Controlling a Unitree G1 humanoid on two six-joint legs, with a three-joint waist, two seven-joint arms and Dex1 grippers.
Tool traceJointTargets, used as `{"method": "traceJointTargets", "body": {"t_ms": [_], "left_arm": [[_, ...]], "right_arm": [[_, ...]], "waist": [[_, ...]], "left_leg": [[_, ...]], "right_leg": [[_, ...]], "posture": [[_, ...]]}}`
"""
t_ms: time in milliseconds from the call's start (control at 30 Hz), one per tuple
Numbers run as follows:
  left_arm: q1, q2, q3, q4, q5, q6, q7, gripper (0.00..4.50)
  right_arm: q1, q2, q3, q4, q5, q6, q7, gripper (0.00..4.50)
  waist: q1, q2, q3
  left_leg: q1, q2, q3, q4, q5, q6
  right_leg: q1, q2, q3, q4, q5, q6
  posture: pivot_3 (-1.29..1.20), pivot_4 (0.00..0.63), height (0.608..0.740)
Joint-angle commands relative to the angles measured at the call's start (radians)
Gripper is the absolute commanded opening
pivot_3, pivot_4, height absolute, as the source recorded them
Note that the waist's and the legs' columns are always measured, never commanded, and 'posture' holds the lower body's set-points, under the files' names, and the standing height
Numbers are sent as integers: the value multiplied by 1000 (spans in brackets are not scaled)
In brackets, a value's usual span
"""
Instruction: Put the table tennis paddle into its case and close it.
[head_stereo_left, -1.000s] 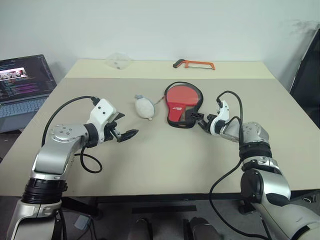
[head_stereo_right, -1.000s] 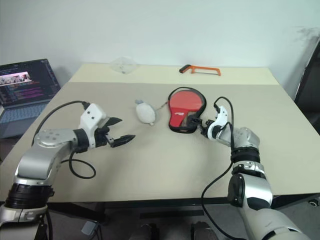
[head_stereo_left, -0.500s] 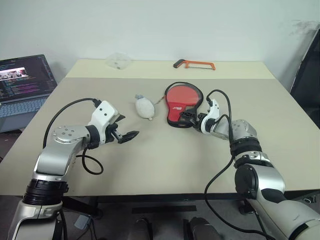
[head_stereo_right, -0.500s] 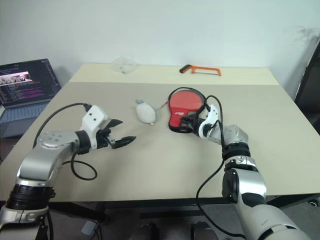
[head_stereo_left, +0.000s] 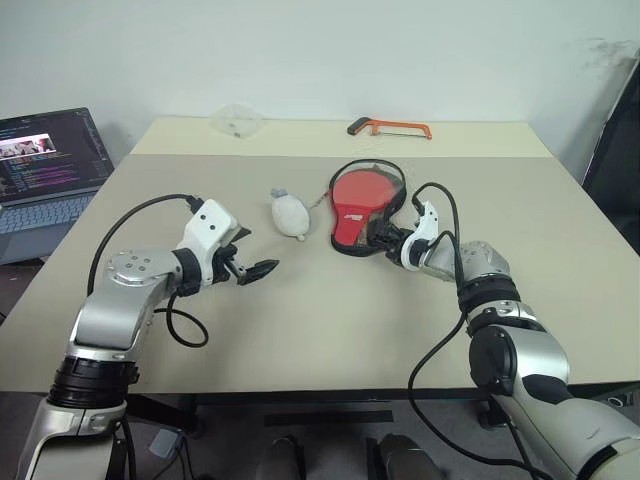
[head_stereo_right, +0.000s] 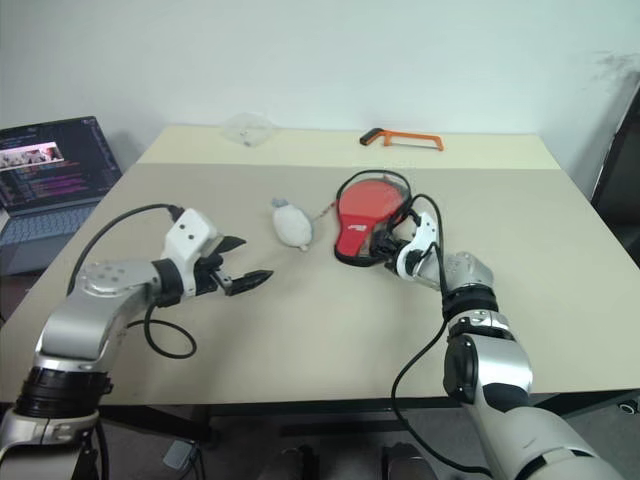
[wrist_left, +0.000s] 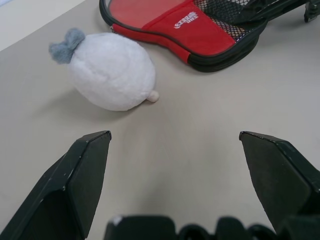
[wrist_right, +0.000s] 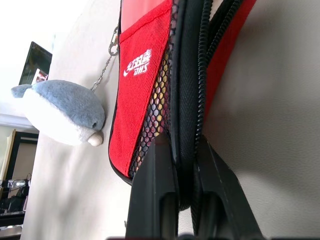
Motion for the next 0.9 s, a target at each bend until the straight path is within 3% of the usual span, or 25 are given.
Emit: {"method": "traceJointTargets", "body": {"t_ms": [33,267,633,900], "left_arm": [[-25,1,2,-9,4,-20,4,4500],[-23,22,7,0,-1,-27,-19,4500],[-21,36,-1,12,3,-37,-43,4500],[-34,48,-6,33,11,-49,-67,4500]], "right_arm": [[5,-1,2,-44,9,23,6,18],[97,-9,68,-253,24,213,34,18],[464,-104,163,-986,225,774,71,18],[745,-237,254,-1254,469,803,42,18]], "waist": [[0,0,0],[3,0,0],[9,0,0],[9,-1,-1]], "left_leg": [[0,0,0,0,0,0],[0,0,0,-3,0,0],[0,0,-1,-8,0,0],[0,0,-1,-8,0,0]], "right_leg": [[0,0,0,0,0,0],[0,0,0,-1,0,-1],[-2,-1,-2,-1,-3,-4],[-1,-1,-1,-2,-3,-4]], "posture": [[0,150,740],[0,150,740],[0,150,740],[0,150,740]]}}
